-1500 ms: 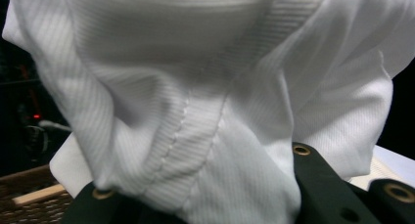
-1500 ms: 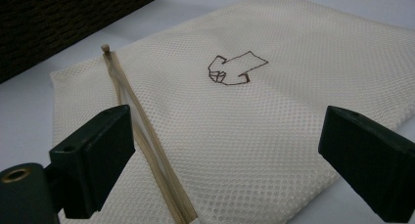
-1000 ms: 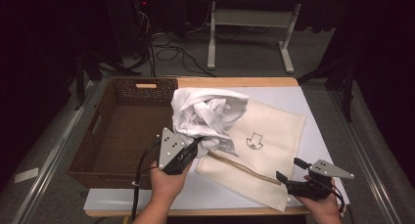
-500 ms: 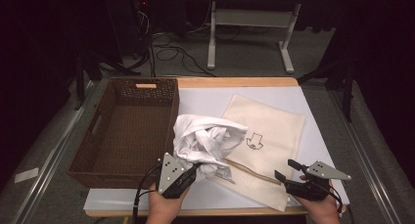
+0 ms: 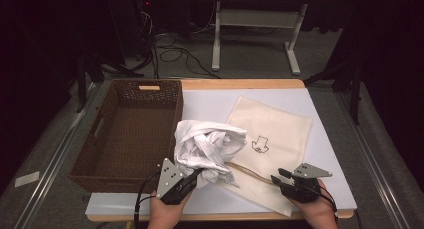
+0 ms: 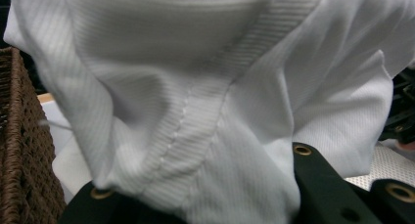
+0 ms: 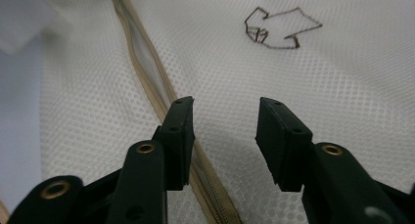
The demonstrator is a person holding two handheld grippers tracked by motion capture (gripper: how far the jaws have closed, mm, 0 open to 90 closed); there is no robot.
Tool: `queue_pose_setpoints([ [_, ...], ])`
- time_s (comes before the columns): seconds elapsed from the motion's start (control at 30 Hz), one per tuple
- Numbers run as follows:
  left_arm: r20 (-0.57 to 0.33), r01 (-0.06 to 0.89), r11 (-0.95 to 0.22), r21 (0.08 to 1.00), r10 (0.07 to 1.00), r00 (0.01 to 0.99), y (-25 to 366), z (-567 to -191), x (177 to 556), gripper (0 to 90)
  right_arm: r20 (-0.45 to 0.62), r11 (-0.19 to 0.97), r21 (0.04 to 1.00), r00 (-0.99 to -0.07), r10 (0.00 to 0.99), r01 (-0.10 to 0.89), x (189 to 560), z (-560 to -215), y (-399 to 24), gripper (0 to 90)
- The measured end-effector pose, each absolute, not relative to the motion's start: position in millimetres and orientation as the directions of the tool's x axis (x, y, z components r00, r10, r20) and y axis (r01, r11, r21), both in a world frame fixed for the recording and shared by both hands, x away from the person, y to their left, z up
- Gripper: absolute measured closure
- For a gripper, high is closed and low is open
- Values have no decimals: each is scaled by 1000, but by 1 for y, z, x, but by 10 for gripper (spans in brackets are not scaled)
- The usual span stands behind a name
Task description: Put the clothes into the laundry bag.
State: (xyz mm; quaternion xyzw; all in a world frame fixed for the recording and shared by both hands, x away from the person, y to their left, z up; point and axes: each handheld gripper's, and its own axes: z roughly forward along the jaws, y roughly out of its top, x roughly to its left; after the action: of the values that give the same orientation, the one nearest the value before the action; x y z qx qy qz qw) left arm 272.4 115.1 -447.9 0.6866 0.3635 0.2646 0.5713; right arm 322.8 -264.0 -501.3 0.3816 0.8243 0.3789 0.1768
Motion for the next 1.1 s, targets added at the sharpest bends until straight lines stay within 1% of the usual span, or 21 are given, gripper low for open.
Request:
queue_pose_setpoints([
  [0.1,-56,198,-78,977,805,591,117,-448,273,753,-5,455,726,-658,753,515,327,-508,-262,662],
  [0.23,-67,203,-66,977,809,584,119,-447,273,753,-5,468,719,-669,743,515,328,-509,-259,656],
  [0.37,-70,203,-62,977,811,580,120,-447,273,753,-11,494,706,-689,725,508,330,-509,-253,626],
  [0.5,-66,203,-65,977,811,581,120,-447,273,753,-58,534,694,-702,710,482,333,-509,-242,631],
  [0.7,-67,207,-68,976,811,582,119,-447,274,753,-74,561,684,-720,690,466,339,-509,-231,634],
  [1.1,-67,209,-69,976,811,581,119,-447,273,753,-80,586,678,-749,658,443,350,-509,-210,697],
])
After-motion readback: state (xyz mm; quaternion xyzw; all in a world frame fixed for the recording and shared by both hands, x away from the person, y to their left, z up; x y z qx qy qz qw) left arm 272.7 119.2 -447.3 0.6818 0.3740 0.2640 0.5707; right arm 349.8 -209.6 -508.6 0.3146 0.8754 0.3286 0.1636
